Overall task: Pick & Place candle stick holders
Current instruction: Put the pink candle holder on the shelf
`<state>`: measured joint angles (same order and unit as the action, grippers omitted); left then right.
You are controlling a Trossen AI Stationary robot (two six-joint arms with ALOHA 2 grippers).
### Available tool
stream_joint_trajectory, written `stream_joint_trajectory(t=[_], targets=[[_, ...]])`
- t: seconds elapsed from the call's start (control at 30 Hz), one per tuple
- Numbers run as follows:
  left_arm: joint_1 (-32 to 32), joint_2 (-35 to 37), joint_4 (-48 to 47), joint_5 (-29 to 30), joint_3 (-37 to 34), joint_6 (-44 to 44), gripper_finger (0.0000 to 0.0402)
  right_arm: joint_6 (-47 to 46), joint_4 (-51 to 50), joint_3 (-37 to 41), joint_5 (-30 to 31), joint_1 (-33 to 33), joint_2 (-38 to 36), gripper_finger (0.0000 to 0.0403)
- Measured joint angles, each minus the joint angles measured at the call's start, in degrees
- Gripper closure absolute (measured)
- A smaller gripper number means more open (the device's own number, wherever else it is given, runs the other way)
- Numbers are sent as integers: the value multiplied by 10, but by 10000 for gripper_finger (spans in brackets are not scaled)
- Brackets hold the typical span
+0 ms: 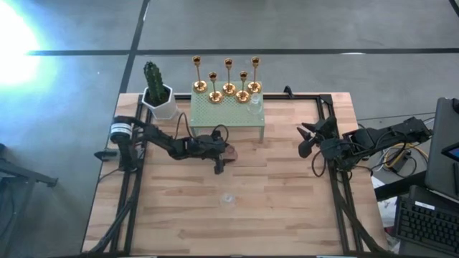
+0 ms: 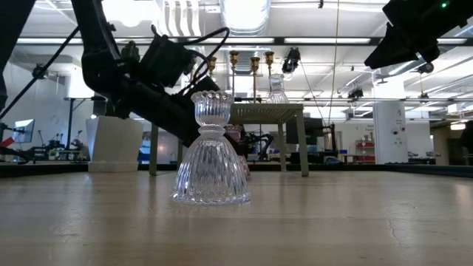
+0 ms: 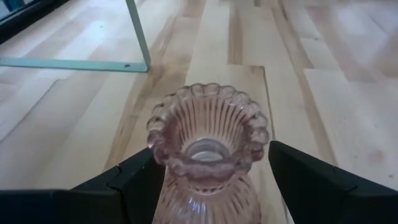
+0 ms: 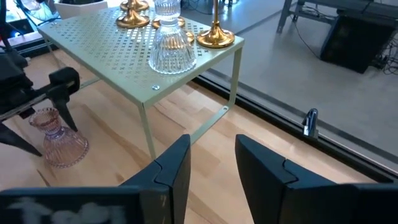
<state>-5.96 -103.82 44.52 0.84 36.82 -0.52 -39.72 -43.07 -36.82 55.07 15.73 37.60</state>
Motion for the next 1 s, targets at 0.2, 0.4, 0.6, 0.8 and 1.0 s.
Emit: stream_joint_trajectory(t=[0.2,0.4,0.6,0.8,1.0], targets=[[-1,-3,24,-1,0,0,130,0,0,0,3,0,0,291],[-3,-3,22,-5,0,2,180,-1,0,0,4,0,0,302],[-3,-3,24,-8,0,4,247,-1,0,0,4,0,0,312],[-3,-3,25,-8,0,6,271,-1,1,0,5,0,0,320],[-3,-2,29,-15,0,27,271,-1,1,-1,5,0,0,318]])
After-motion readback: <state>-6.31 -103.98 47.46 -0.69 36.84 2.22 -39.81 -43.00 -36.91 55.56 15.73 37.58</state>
